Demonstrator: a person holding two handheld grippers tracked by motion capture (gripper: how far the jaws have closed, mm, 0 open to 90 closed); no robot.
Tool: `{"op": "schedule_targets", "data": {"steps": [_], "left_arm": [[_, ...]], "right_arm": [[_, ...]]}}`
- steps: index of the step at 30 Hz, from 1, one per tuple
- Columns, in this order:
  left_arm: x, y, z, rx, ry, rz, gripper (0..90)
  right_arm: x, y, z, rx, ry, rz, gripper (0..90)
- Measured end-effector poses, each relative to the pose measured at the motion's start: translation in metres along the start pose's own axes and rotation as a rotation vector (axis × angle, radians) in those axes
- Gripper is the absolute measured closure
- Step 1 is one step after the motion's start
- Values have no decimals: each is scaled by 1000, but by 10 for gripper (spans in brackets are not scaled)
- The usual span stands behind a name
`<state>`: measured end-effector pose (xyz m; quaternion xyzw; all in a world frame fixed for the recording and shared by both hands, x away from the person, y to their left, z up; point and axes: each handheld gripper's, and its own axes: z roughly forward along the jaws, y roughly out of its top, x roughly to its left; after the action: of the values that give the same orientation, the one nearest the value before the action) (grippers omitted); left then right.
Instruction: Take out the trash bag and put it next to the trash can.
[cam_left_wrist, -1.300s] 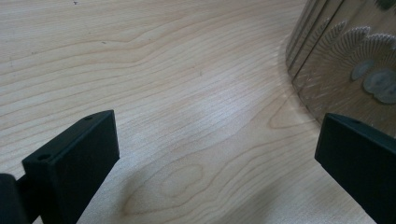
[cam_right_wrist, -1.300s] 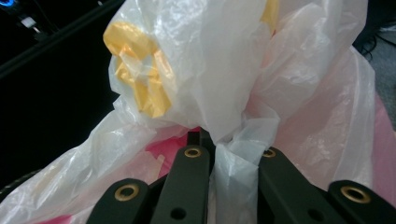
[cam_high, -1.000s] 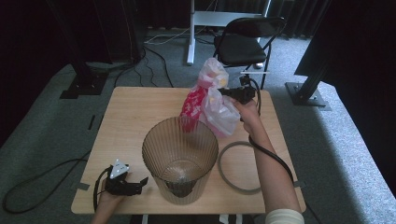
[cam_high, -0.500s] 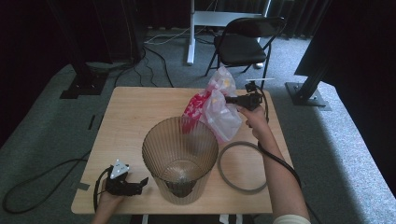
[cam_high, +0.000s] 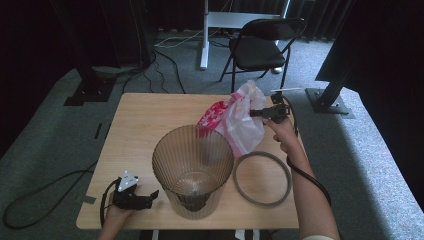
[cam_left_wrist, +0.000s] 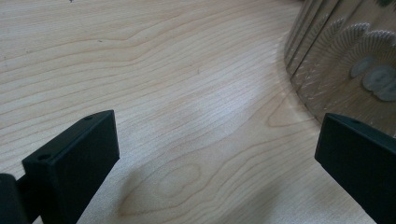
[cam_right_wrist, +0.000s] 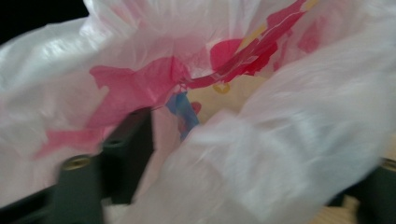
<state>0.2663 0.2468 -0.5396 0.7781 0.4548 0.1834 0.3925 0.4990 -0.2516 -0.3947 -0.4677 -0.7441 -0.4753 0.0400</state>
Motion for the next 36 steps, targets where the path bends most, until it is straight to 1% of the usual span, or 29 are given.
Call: {"op": "schedule_targets", "data": {"steps": [1,2,3,4,6,8,12,17,18,20,22,28,31,36], "left_arm": [[0,0,0,-2,-1,-1,0],[0,0,0,-2,-3,-2,0],[0,0,0,-1,-2,-2,0],[0,0,0,0,-2,-2,0],[0,0,0,-1,-3,-3,0],[0,0,0,0,-3,-2,0],[0,0,0,2,-2,-2,0],[0,0,0,3,0,-3,0],[0,0,1,2,-1,-4,0],[0,0,1,3,1,-5,0],[0,0,1,5,5,-6,0],[1,0,1,6,5,-4,0],[1,0,2,7,6,-4,0],[0,0,2,9,7,-3,0]], "right_arm": [[-1,-1,-1,4,2,0,183],[-2,-2,-3,10,-18,-1,177],[-4,-4,-4,18,-46,0,154],[-5,-5,-5,21,-59,4,150],[-7,-6,-7,19,-65,12,150],[-14,-12,-13,19,-86,32,150],[-24,-20,-22,8,-87,58,150],[-33,-30,-34,-8,-106,79,150],[-35,-32,-37,-16,-113,84,150],[-38,-37,-42,-30,-113,96,143],[-40,-40,-46,-35,-129,102,143],[-48,-51,-58,-60,-139,124,141],[-52,-57,-63,-76,-149,134,132],[-58,-67,-73,-120,-147,166,125]]}}
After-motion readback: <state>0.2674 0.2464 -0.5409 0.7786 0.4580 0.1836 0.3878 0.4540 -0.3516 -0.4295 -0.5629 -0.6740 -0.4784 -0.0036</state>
